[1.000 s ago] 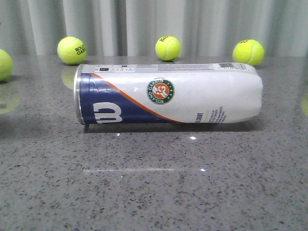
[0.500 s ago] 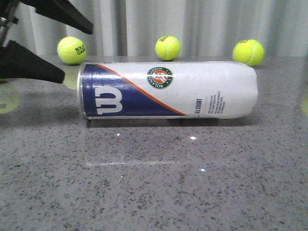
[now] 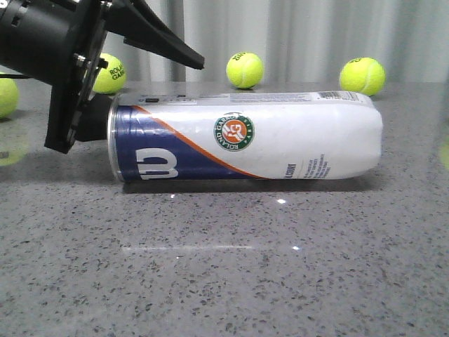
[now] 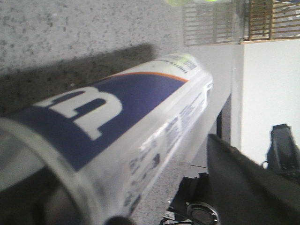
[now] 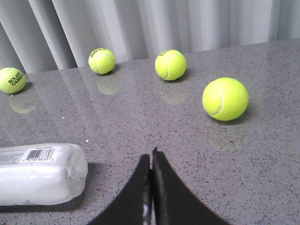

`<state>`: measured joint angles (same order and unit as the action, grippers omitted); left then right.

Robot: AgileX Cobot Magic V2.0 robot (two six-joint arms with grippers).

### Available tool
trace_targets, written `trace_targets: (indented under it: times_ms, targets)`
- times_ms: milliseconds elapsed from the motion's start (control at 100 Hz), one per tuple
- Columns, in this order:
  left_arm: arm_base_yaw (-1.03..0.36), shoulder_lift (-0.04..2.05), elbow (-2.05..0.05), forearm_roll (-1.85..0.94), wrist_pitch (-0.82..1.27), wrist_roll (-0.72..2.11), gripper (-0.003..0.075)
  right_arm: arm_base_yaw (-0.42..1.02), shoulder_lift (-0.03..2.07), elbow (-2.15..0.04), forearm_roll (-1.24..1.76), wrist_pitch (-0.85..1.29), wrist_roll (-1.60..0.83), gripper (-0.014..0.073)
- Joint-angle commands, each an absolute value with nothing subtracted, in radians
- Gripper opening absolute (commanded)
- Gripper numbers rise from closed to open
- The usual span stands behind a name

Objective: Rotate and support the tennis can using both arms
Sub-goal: 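Reach the left gripper to the can's metal end and grasp it, then lift the can's end with the left gripper, tilting it upright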

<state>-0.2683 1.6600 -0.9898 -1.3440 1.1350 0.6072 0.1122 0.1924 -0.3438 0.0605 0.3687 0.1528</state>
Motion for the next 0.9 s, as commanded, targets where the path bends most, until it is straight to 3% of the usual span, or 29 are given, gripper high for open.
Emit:
trace_targets:
  times_ms: [0, 210, 420, 550, 890]
  targets:
    - [-0.276, 1.626, -1.017, -1.438, 1.218, 0.621, 0.0370, 0.108, 0.200, -0.369, 0.063, 0.296, 0.152, -0.0064]
    - [-0.276, 1.626, -1.017, -1.484, 1.258, 0.626, 0.0151, 0.108, 0.200, -0.369, 0.063, 0.296, 0.152, -0.0064]
    - [-0.276, 1.626, -1.017, -1.557, 1.278, 0.669, 0.0026, 0.108, 0.200, -0.369, 0.063, 0.296, 0.152, -0.0064]
    - [-0.276, 1.623, -1.017, -1.566, 1.278, 0.680, -0.0021, 0.108, 0.200, -0.369, 0.063, 0.296, 0.152, -0.0064]
    - [-0.276, 1.526, -1.143, -1.499, 1.278, 0.697, -0.0021, 0.108, 0.200, -0.369, 0.063, 0.296, 0.152, -0.0064]
